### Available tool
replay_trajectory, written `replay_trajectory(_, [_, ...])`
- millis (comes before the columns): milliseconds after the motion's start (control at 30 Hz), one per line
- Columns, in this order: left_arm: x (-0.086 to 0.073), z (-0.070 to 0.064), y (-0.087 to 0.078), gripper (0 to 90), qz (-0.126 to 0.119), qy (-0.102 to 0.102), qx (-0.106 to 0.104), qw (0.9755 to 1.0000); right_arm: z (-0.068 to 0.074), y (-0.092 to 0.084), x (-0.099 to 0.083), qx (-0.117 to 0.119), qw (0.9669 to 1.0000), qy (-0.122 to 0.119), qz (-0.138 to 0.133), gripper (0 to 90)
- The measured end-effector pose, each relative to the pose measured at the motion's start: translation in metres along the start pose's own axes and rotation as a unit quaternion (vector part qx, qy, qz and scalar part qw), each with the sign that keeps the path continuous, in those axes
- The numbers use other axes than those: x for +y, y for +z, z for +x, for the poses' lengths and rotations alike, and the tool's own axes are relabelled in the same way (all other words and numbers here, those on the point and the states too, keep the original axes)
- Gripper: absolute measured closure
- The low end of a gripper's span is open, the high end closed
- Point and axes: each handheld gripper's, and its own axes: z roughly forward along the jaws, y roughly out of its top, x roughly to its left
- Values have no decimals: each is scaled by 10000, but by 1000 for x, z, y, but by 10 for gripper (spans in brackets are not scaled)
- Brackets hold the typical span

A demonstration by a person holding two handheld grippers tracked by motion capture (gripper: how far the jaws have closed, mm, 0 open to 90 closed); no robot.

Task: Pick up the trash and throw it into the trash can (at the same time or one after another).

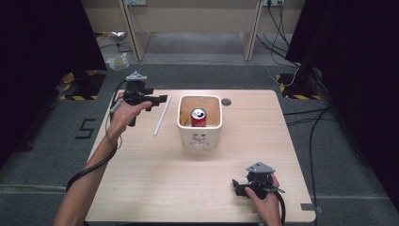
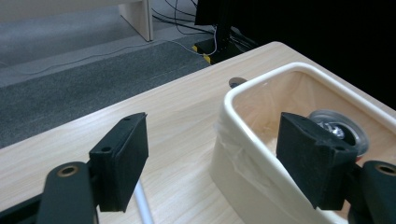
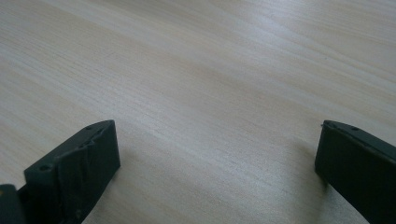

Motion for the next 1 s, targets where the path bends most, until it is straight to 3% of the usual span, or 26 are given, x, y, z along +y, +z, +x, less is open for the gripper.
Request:
replay_trajectory(467, [-36,19,34,285,290,-130,311,9990,0,0,0,-4,10000,-12,0,2])
replay_trajectory(1000, [-68,28,71,320,619,-237,554,9963,0,0,0,-4,10000,-14,-1,2])
